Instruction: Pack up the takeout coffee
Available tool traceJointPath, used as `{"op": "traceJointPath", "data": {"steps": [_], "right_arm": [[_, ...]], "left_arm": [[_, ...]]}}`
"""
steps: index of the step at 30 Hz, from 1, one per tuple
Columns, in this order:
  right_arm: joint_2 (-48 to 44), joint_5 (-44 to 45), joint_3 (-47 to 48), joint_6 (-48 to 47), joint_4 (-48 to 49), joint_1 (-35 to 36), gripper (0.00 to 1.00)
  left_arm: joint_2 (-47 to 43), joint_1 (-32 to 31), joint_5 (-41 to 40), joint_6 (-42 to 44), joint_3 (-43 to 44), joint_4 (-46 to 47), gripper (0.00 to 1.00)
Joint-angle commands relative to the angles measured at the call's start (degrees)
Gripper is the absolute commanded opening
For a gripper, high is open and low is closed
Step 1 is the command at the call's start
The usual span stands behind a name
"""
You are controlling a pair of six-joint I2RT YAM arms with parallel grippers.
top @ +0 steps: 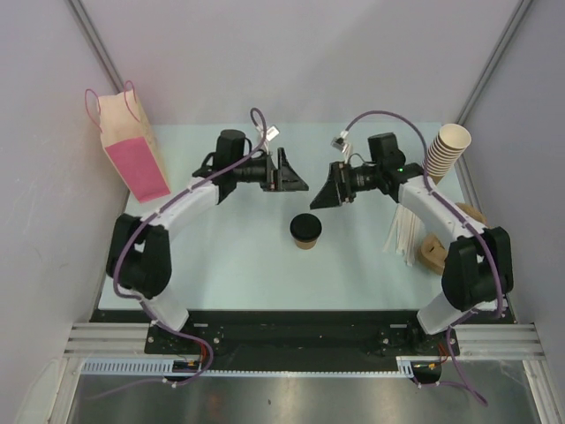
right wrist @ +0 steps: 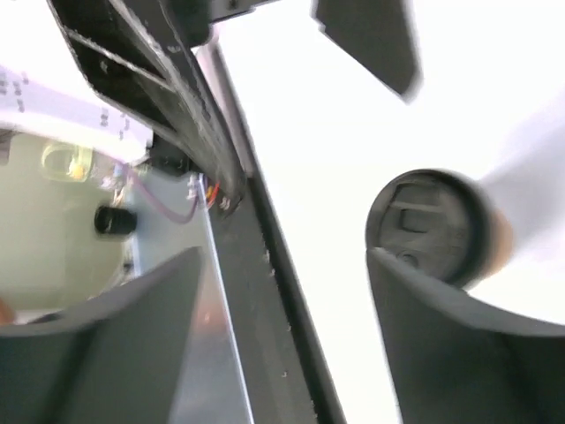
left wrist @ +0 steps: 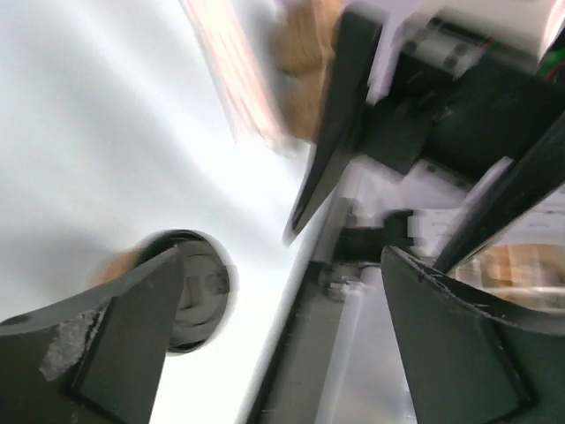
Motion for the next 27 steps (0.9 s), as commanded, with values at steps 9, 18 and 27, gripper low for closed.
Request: {"op": "traceJointPath", "data": {"steps": [9, 18, 27], "right_arm": [[-8.40, 18.33, 2.97, -2.25, -4.61, -15.68, 1.00], [-10.25, 17.63, 2.97, -1.29, -4.10, -16.91, 1.00], [-9.54, 16.14, 2.97, -0.58, -3.83, -16.91, 1.00]], "left_arm": [[-8.11, -10.61, -37.70, 40.31, 10.17, -30.17, 0.99], [-1.26, -17.14, -40.34, 42.43, 13.33, -33.25, 0.99], [1.12, -18.55, -41.15, 43.31, 13.33, -33.96, 0.99]]}}
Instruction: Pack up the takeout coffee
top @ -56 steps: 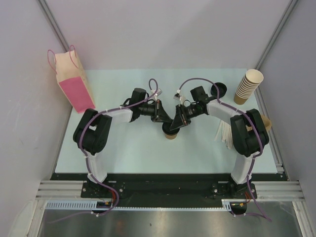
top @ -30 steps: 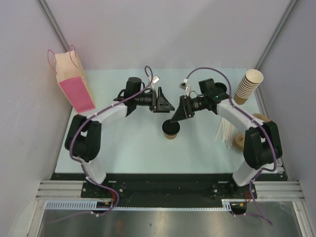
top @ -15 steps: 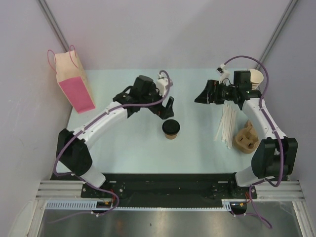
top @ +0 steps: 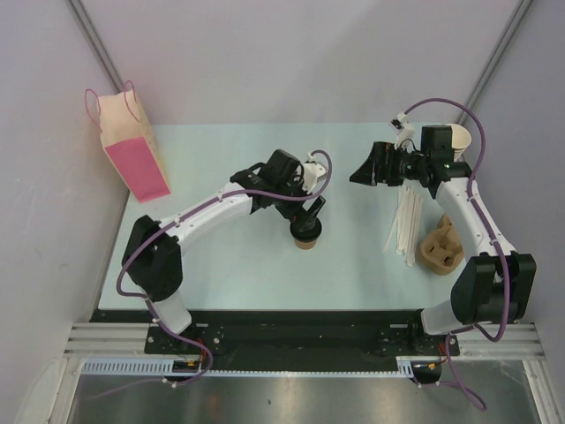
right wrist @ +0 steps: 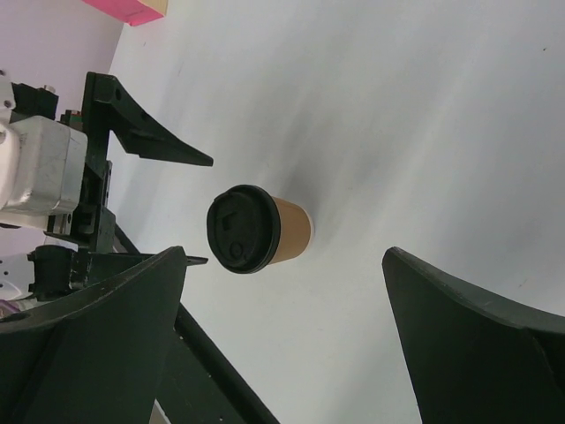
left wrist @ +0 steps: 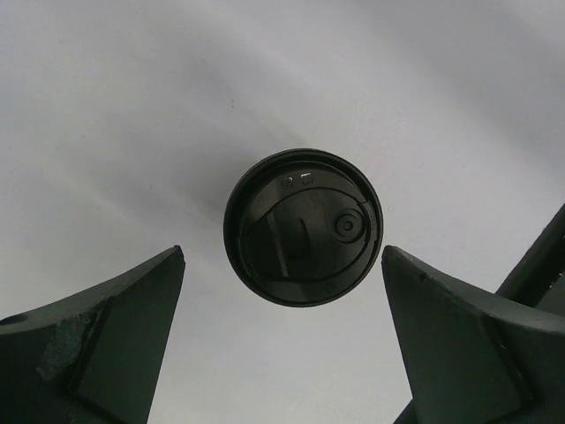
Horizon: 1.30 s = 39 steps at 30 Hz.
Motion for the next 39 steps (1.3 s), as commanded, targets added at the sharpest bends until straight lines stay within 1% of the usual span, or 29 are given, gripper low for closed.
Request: {"op": "traceJointPath", "data": {"steps": [1, 13, 22, 28, 39], "right_arm": [[-0.96, -1.28, 1.61, 0.57, 0.96, 0.03, 1.00], [-0.34, -1.72, 1.52, 0.58, 0.69, -0.06, 1.00], [0.45, -2.33, 1.61, 1.01, 0.87, -0.06, 0.99], [0.63, -2.42, 1.61, 0.93, 0.78, -0.06, 1.00], [0.81, -2.42, 1.61, 0.66, 0.60, 0.03, 1.00]], "left_arm": [[0.53, -0.51, 0.25, 1.32, 2.60, -0.23, 0.98], [2.38, -2.01, 1.31, 1.50, 2.78, -0.32, 0.89], [2.82, -2.71, -0.79, 1.76, 1.63, 0.56, 0.84], [3.34, -3.15, -1.76, 2.02, 1.54, 0.91, 0.83], [4.57, -4.12, -4.14, 2.29, 1.11, 0.91, 0.83]]}}
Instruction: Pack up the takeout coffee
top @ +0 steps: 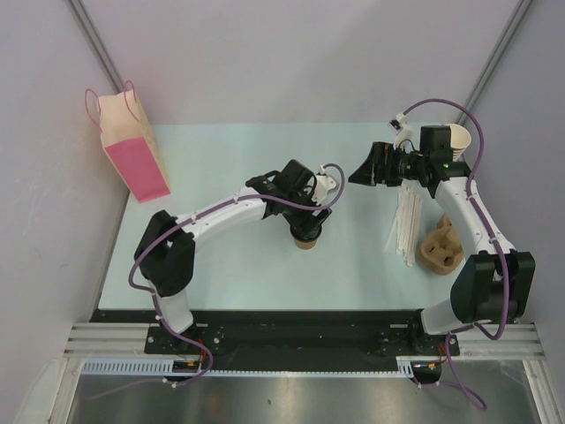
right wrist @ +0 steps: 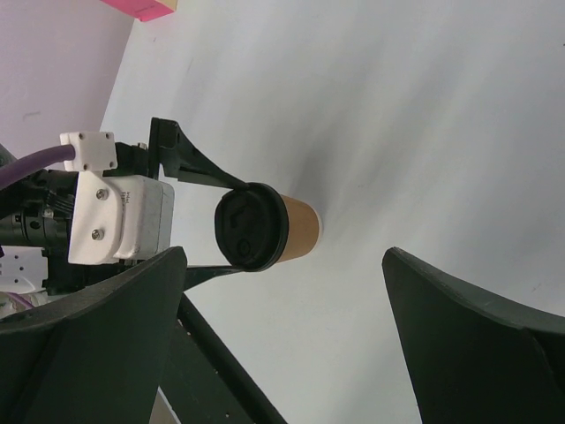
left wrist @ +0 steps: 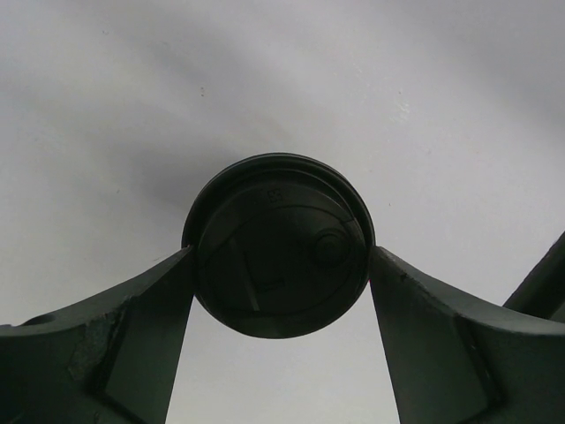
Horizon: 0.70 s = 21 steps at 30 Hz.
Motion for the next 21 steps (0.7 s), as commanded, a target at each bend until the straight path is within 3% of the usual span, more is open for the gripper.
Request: {"op": "traceJointPath", "data": {"steps": [1, 11, 21], "right_arm": [[0.30, -0.91, 1.61, 0.07, 0.54, -0.06, 1.00], [0.39, -0.83, 1.61, -0.10, 0.45, -0.06, 1.00], [0.21, -0.83, 1.61, -0.10, 0.28, -0.15, 1.00]], "left_arm": [[0.38, -0.67, -1.69, 1.35, 0.82, 1.13, 0.83], [1.70, -0.75, -2.92, 1.52, 0.65, 0.60, 0.77], [0.91, -0.76, -2.48, 1.00, 1.70, -1.68, 0.56]]}}
